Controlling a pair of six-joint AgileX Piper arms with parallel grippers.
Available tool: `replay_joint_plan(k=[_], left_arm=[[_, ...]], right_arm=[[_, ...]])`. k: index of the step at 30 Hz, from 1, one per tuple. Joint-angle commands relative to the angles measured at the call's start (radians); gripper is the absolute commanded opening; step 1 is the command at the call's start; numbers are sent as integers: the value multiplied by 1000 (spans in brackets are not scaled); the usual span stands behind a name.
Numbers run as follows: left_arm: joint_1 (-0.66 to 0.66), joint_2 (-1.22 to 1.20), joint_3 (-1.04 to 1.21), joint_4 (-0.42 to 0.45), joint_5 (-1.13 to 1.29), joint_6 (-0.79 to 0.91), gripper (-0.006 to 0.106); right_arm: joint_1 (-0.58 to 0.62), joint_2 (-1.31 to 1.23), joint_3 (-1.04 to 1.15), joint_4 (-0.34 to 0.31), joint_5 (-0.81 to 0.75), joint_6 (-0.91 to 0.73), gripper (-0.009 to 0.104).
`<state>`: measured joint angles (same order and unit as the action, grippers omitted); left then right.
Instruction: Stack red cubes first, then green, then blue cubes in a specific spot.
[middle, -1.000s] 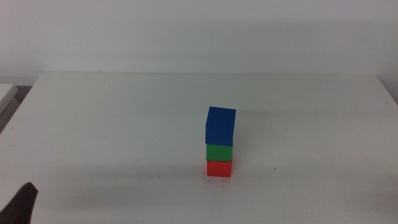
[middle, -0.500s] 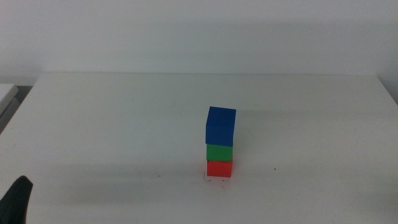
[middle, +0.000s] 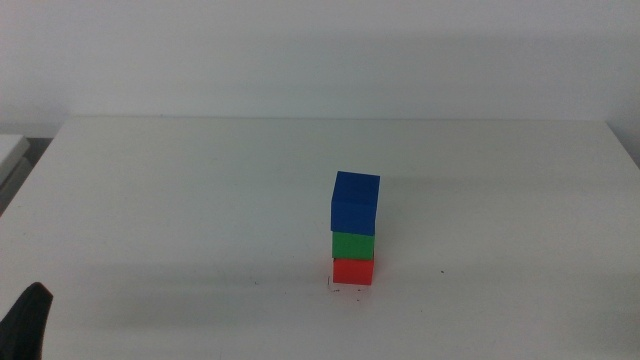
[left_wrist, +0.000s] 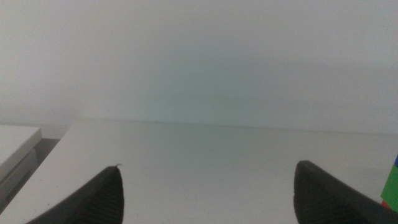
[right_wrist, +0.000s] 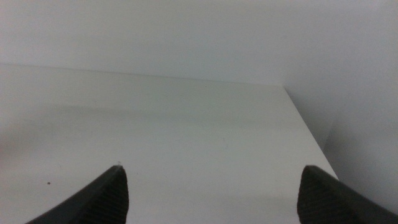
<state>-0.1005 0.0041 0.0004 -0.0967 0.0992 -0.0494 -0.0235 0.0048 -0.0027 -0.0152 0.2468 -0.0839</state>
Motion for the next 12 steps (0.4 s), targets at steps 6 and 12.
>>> replay_joint_plan(k=[6,12], left_arm=[[2,-4,0,-7,-14,-1,94],[2,-4,0,-7,-14,-1,94]], right_arm=[[-7,-5,3,21,-14,1,93],[-7,-5,3,21,-14,12,93]])
